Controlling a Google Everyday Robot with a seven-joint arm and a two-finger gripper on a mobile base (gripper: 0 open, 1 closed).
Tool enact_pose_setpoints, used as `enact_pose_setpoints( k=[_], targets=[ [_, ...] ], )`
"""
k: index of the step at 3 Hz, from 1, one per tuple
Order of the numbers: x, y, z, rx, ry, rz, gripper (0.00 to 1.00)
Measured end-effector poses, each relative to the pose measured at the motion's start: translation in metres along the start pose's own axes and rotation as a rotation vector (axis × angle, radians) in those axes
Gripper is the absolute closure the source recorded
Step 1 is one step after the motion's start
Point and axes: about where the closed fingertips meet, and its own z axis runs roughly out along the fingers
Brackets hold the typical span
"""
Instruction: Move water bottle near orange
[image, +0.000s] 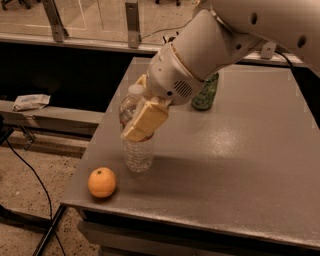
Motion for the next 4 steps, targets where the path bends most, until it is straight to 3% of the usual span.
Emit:
enact_pose_setpoints(
  k=[1,2,3,4],
  targets=[
    [0.003,0.0034,0.0027,-0.005,-0.041,0.01,0.38],
    [0.0007,0.0047,0.0025,-0.005,-0.04,0.006,0.15],
    [-0.0013,0.0059,0.003,-0.005,-0.038,0.002,0.0],
    [-0.0013,0.0059,0.003,-0.005,-0.038,0.002,0.0]
  ],
)
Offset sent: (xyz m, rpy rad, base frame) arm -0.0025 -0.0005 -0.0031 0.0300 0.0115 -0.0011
